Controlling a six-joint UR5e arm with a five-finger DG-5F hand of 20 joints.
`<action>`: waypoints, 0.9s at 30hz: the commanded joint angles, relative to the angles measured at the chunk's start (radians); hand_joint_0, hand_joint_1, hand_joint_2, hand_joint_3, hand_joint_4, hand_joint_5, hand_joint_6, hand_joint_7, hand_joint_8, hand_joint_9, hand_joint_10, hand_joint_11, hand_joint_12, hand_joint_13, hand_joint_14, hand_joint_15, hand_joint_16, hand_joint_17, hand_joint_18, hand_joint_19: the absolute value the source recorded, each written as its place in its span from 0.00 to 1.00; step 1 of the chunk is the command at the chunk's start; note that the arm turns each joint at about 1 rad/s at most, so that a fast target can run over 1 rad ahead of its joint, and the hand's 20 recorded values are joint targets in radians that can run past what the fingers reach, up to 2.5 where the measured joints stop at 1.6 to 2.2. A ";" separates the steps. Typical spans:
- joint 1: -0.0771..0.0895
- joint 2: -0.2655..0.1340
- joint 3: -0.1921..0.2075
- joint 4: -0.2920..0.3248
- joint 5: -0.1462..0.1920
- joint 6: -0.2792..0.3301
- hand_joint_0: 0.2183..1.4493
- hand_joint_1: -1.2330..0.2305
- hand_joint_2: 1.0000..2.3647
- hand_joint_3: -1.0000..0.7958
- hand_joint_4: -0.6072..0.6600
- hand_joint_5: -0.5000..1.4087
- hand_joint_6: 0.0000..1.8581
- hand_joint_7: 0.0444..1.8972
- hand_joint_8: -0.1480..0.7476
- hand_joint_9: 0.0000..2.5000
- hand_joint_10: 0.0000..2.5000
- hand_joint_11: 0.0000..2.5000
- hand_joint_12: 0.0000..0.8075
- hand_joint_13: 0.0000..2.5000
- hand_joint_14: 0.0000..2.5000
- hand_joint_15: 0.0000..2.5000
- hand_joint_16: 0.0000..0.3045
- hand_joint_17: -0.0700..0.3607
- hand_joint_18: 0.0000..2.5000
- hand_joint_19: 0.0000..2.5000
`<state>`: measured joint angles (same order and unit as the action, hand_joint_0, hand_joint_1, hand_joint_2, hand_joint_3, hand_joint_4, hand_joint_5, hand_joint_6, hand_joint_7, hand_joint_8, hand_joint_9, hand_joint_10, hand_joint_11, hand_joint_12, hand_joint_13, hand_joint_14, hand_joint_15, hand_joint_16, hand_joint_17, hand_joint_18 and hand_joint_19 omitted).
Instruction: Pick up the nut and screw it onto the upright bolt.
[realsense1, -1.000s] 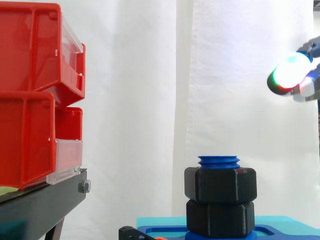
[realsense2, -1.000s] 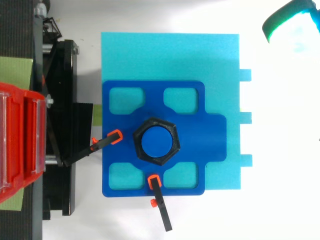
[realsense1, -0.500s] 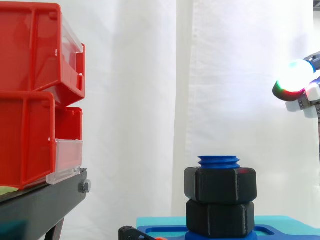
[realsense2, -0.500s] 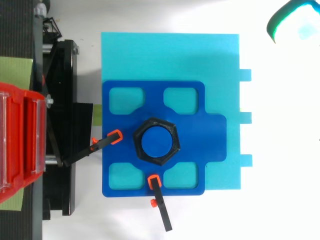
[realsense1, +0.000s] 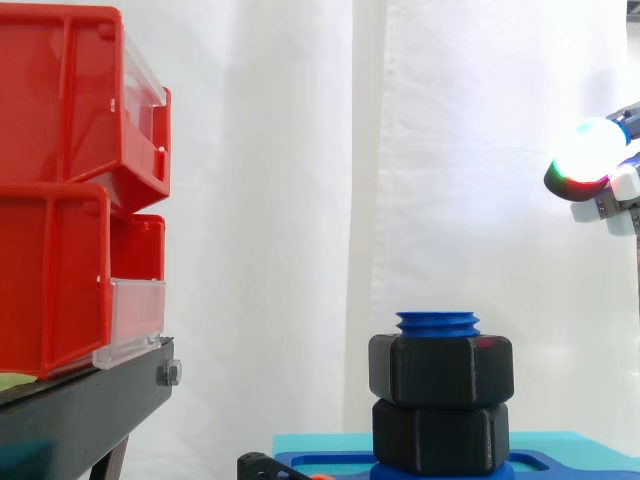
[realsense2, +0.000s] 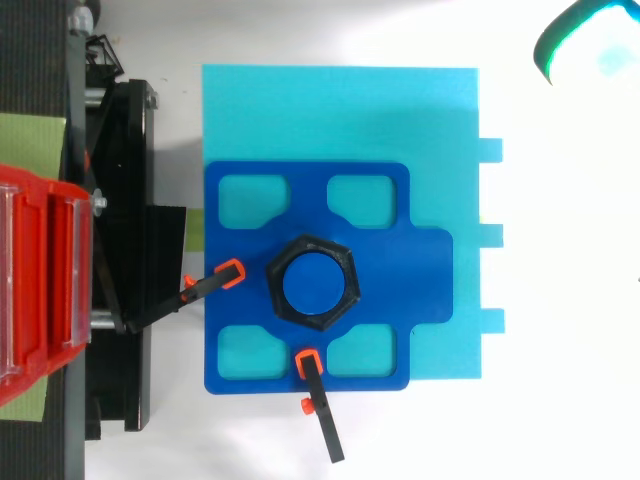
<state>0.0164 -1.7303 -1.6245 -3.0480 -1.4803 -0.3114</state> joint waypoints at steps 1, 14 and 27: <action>0.000 0.000 0.000 0.000 0.000 0.000 0.20 0.56 0.00 0.28 0.60 0.14 0.27 0.37 0.41 0.01 0.00 0.00 0.42 0.00 0.00 0.00 0.15 0.40 0.00 0.00; -0.001 0.000 0.000 0.000 0.000 0.000 0.21 0.54 0.00 0.28 0.61 0.13 0.27 0.35 0.40 0.00 0.00 0.00 0.41 0.00 0.00 0.00 0.15 0.40 0.00 0.00; 0.000 0.000 0.000 0.000 0.000 0.000 0.21 0.54 0.00 0.28 0.61 0.13 0.27 0.36 0.40 0.00 0.00 0.00 0.41 0.00 0.00 0.00 0.15 0.40 0.00 0.00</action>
<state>0.0168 -1.7303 -1.6245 -3.0480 -1.4803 -0.3114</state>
